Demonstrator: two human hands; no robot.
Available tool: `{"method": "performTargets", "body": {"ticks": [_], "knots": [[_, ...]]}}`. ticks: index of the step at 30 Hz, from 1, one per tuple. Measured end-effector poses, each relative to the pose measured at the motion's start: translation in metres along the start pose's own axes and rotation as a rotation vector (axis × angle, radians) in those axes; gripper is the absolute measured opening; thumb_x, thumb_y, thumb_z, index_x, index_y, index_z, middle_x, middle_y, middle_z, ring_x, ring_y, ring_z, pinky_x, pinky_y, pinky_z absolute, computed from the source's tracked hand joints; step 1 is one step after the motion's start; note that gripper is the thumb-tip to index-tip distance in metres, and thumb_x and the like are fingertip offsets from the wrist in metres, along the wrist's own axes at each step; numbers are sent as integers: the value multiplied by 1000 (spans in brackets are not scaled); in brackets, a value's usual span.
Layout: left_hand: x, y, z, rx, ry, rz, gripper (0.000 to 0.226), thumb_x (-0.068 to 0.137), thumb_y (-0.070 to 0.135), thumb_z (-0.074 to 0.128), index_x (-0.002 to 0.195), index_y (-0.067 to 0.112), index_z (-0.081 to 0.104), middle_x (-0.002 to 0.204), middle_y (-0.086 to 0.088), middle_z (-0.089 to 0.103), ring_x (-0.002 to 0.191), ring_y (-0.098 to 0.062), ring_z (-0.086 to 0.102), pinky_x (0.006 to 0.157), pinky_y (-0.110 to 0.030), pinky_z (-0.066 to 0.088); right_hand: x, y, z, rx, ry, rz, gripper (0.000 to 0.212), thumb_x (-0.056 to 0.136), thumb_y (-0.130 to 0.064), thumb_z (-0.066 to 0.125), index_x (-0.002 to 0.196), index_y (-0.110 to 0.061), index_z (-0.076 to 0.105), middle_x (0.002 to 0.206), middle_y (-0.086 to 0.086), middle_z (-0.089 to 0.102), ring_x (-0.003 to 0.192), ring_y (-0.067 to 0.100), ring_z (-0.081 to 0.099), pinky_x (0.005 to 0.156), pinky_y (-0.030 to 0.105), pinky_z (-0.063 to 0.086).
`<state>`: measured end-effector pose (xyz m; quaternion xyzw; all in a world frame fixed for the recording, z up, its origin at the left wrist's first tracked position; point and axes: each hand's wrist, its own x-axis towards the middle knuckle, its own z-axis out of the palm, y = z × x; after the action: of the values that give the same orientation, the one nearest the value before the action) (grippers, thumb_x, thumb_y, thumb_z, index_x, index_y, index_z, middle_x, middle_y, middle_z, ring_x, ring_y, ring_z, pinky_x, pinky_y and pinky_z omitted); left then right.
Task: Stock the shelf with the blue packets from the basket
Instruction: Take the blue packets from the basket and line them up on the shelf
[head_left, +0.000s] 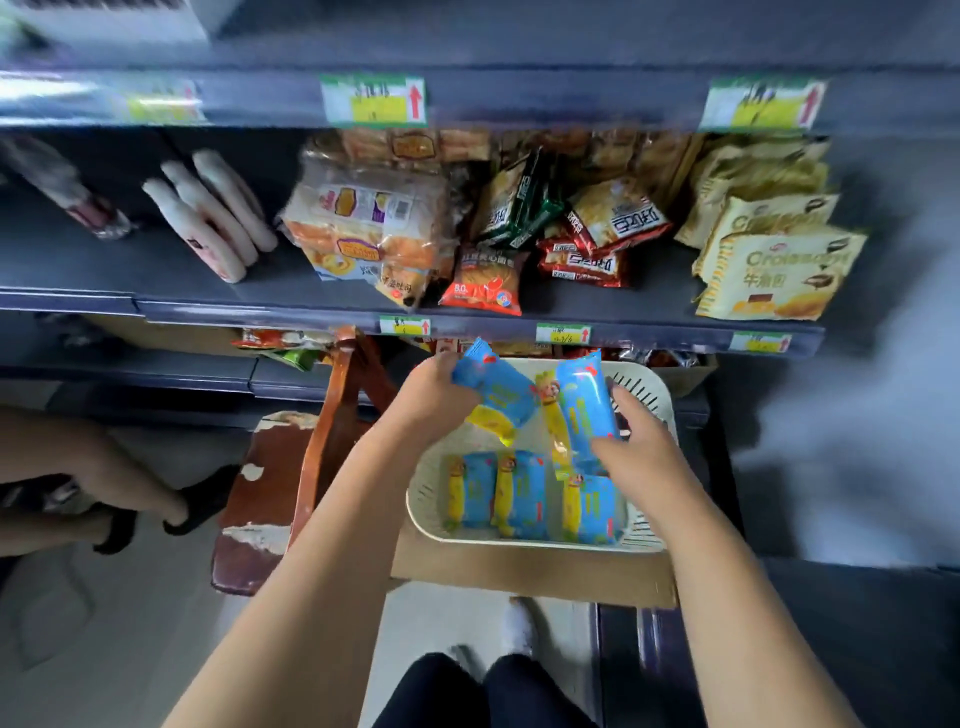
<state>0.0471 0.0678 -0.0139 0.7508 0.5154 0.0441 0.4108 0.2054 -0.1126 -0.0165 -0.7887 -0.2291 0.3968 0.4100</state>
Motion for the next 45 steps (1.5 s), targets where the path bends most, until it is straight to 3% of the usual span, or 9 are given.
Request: {"method": "performTargets", "body": {"ticks": [3,6,11,18,26,31,35,39,45], "knots": [[-27,18,-21,-146,2,66,16,83,8,67,98,12,66,81,-2,63,65,-10,54,56,-22,42,-20,-28,-25,81,140,-98,59,85,-4,67,133,-37,57,113,-5,69,95,12,70,86,41,60],[-51,24,-34,-292,-10,118,16,78,11,70,94,12,70,91,-15,72,74,-21,66,71,-40,59,-46,-45,-36,214,263,-207,35,83,-10,77,106,-35,67,109,-7,73,101,11,72,89,43,60],[-93,21,-45,-447,-68,184,23,79,5,75,94,22,72,95,-10,76,89,-31,75,85,-57,61,-108,-55,-36,247,366,-300,24,89,-11,76,100,-31,70,104,-4,76,95,15,75,82,45,63],[-180,8,-56,-441,-205,349,22,85,-5,72,96,13,69,96,-19,76,90,-37,74,83,-51,62,-232,-50,-12,361,568,-367,24,90,-7,74,103,-27,74,104,-2,77,93,16,75,68,28,57],[-286,27,-35,-533,-379,524,23,84,-8,70,100,8,70,97,-23,75,90,-41,73,82,-50,63,-384,-31,-14,364,847,-423,23,90,-11,73,100,-32,74,102,-6,76,94,16,74,75,34,58],[-360,66,2,-639,-571,590,26,86,-10,67,100,12,70,88,-5,78,81,-25,72,78,-40,60,-486,-16,-43,324,1019,-446,24,92,-7,72,102,-28,74,102,-7,76,88,7,70,73,27,54],[-435,96,35,-704,-717,662,25,88,-12,66,101,9,70,92,-7,78,77,-18,74,68,-26,60,-569,11,-72,272,1127,-465,23,92,-5,72,109,-20,73,108,-6,76,96,10,72,79,24,57],[-525,125,76,-722,-824,705,24,89,-13,65,96,9,68,92,-11,76,75,-19,72,68,-27,61,-658,52,-103,164,1219,-467,27,92,-4,72,107,-26,71,111,-10,76,107,5,70,91,32,56],[-688,149,141,-730,-1006,755,26,88,-13,63,104,5,70,95,-10,79,82,-22,74,72,-29,60,-806,119,-139,50,1314,-399,40,92,-2,71,103,-40,71,110,-23,72,108,-8,65,89,19,52]]}}
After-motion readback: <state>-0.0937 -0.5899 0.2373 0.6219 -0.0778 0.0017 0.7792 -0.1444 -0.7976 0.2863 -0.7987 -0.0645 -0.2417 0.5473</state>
